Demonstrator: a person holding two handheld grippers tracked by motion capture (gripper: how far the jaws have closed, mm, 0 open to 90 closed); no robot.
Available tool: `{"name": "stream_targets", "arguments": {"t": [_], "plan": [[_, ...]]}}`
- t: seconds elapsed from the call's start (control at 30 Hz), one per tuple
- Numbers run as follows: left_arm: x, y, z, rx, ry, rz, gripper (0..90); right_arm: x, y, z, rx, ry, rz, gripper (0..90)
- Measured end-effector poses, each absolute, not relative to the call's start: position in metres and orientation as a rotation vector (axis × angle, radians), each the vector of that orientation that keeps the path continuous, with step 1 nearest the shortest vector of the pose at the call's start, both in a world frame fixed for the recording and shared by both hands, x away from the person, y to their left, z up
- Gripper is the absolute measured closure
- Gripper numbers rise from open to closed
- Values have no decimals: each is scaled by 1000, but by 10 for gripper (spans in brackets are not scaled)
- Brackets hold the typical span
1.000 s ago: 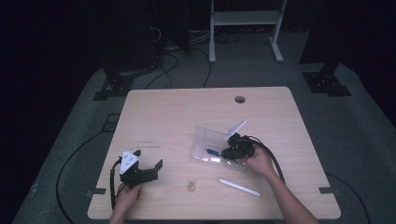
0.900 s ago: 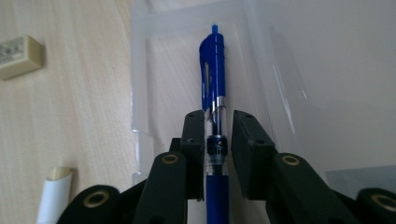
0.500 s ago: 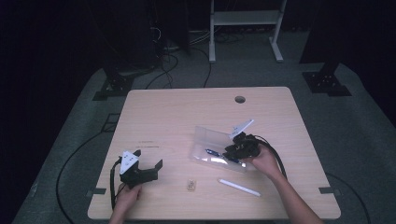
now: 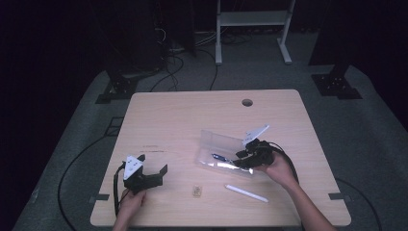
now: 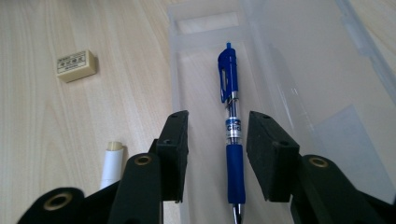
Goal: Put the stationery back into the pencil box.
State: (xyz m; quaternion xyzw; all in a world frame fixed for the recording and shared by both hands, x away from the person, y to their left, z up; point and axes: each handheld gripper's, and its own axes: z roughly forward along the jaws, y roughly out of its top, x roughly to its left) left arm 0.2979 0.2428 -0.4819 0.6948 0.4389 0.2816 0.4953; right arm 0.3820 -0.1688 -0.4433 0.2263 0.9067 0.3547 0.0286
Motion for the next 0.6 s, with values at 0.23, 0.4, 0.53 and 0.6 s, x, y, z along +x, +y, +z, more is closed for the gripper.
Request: {"name": "stream_targets", "arguments": {"t": [0.23,0.4,0.53,0.6], "plan": [[298,243,-482,1684,1064,682,0,375,-172,-441,701,2792,1099,520],[298,243,-482,1684,1064,682,0,370,-175,-439,692,2789,1109,486],[298,243,-482,1685,1065,681,0,366,-176,-438,690,2788,1114,472],[298,243,-482,1685,1065,682,0,363,-177,-438,690,2788,1119,465]]}}
